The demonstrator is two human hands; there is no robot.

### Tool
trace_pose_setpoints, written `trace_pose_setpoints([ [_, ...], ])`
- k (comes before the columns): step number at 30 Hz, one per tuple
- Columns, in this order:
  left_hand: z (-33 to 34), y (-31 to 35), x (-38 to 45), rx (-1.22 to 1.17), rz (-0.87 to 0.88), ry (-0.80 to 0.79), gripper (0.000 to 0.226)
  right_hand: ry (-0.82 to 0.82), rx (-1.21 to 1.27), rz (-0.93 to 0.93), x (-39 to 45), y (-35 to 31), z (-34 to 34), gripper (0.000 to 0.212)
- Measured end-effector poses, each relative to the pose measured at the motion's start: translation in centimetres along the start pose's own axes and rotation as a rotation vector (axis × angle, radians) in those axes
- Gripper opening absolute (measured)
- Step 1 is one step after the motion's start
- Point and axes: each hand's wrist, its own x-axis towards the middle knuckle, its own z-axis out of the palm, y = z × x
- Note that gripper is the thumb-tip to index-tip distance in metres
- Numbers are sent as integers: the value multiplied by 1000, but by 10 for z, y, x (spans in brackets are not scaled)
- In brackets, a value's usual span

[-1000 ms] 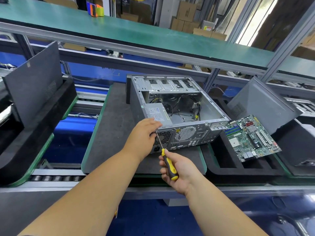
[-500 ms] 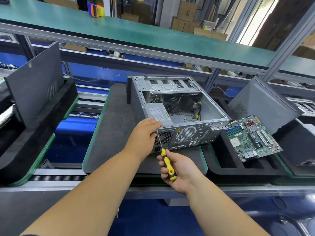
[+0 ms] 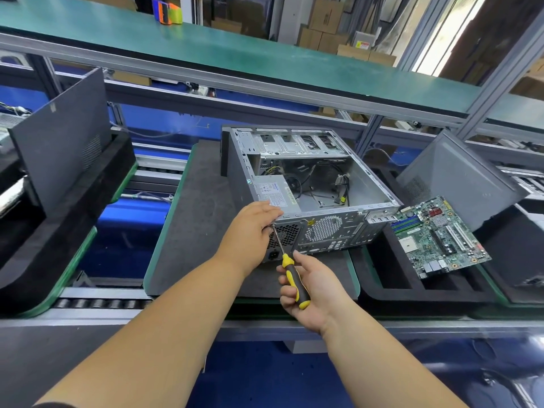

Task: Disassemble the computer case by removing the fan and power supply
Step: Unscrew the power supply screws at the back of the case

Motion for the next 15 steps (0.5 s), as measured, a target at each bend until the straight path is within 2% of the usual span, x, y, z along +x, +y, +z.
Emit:
trace_pose_setpoints([
  [4,0,1,1,9,-1,2,46,-41,-6,17,-1,-1,-3,39],
  [9,-1,0,0,9,0,9,46,46,-114,-43,1,2,-5,35],
  [15,1,-1,1,1,4,4,46,112,-111,-50,3,2,-4,24],
])
